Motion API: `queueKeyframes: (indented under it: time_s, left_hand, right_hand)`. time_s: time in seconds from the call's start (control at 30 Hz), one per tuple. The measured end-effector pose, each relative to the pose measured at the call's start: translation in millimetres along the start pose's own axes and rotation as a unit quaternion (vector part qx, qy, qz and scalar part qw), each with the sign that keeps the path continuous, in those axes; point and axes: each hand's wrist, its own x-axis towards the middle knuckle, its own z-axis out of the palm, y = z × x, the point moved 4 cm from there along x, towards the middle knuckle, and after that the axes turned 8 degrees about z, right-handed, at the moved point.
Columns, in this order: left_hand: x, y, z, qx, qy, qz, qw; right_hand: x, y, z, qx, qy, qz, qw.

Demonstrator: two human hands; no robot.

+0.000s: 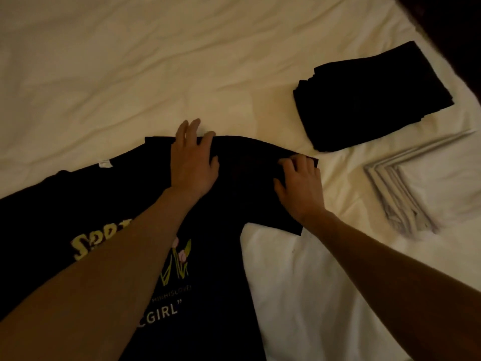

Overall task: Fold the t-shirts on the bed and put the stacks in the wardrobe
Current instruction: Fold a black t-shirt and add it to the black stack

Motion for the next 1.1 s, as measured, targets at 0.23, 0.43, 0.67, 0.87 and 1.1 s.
queueKeyframes:
  time_s: [0.23, 0.43, 0.67, 0.87, 1.1]
  left_hand:
    - [-89, 17, -5, -0.034, 0.004, -0.027, 0.999]
    - [-186, 2, -33, -0.070, 0.039, -0.116, 0.990]
    - [-354, -24, -47, -0.102, 0.020, -0.303, 0.948]
    - [-456, -15, -43, -0.115, 0.001, -0.320, 0.941]
    - [-569, -22, -45, -0.097, -0.059, -0.351, 0.929]
  right_hand:
    - [-73, -38, 16, 0.149, -0.188, 0.063, 0.969]
    - [-138, -59, 30, 0.225, -0.302, 0.134, 0.917]
    - [-241, -73, 31, 0.187, -0.294, 0.082, 0.934]
    - [-325, -67, 31, 0.168, -0.239, 0.086, 0.953]
    - [-388, -59, 24, 0.084, -0.263, 0.036, 0.961]
